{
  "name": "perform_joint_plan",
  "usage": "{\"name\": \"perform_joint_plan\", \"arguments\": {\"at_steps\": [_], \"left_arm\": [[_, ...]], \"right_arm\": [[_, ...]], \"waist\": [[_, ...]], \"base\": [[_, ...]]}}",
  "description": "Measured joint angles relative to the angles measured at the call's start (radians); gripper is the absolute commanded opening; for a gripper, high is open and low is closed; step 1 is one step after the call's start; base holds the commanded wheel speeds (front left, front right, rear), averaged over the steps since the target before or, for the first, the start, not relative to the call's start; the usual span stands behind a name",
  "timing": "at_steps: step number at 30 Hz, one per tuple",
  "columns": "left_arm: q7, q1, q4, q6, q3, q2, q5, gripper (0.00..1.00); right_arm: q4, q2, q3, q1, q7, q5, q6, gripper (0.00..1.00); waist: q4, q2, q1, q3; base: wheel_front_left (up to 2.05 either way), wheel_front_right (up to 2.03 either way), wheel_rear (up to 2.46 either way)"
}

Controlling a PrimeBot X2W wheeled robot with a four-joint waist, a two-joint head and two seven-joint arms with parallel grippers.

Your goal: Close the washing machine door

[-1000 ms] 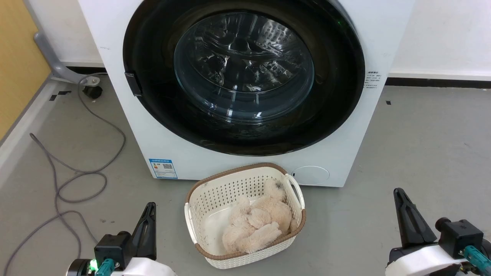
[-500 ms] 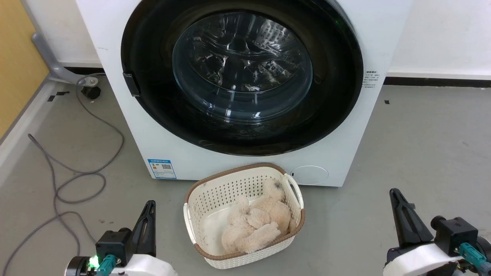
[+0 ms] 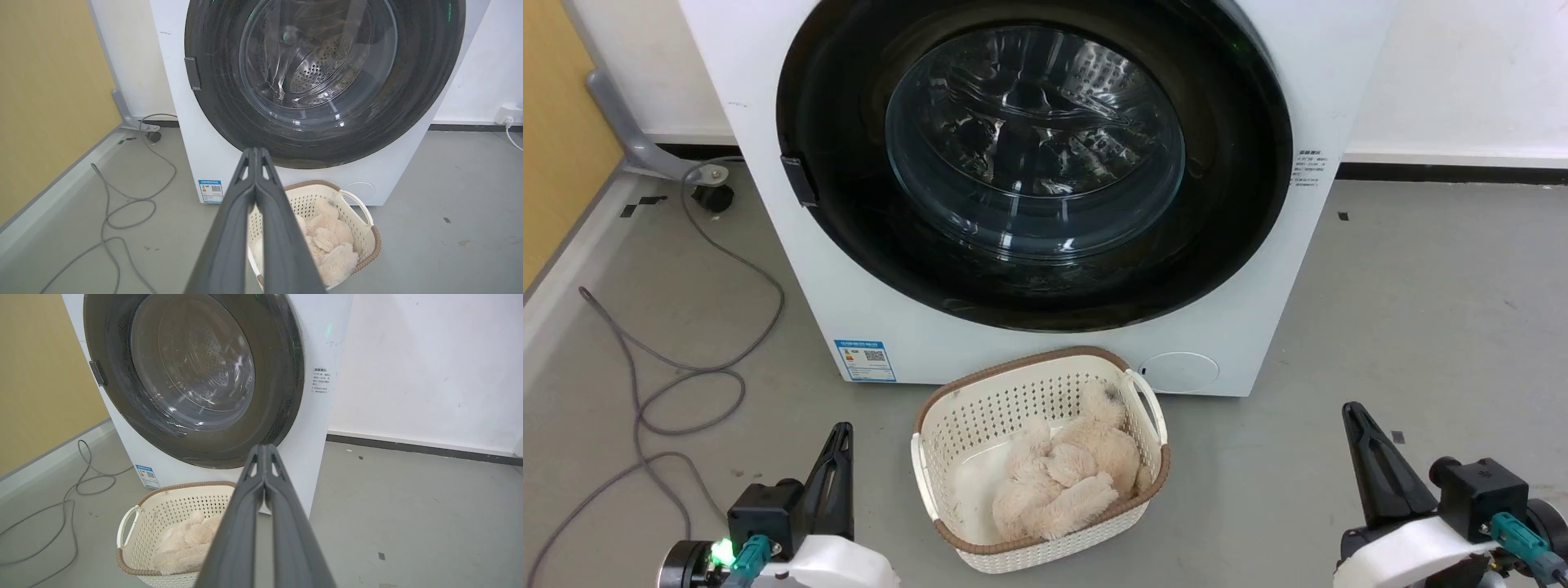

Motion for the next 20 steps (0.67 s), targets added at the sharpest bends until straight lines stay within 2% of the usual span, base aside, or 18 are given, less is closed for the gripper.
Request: {"name": "perform_joint_plan", "arguments": {"at_steps": [20], "left_arm": [[0.039,-0.011,-0.02,0.006,0.002,0.0,0.024,0.0]], "right_arm": [[-0.017,0.0,0.011,-0.001,0.043,-0.024,0.0,0.0]], "waist": [[-0.007,0.0,0.0,0.0]], "base": [[0.0,0.0,0.0]]}}
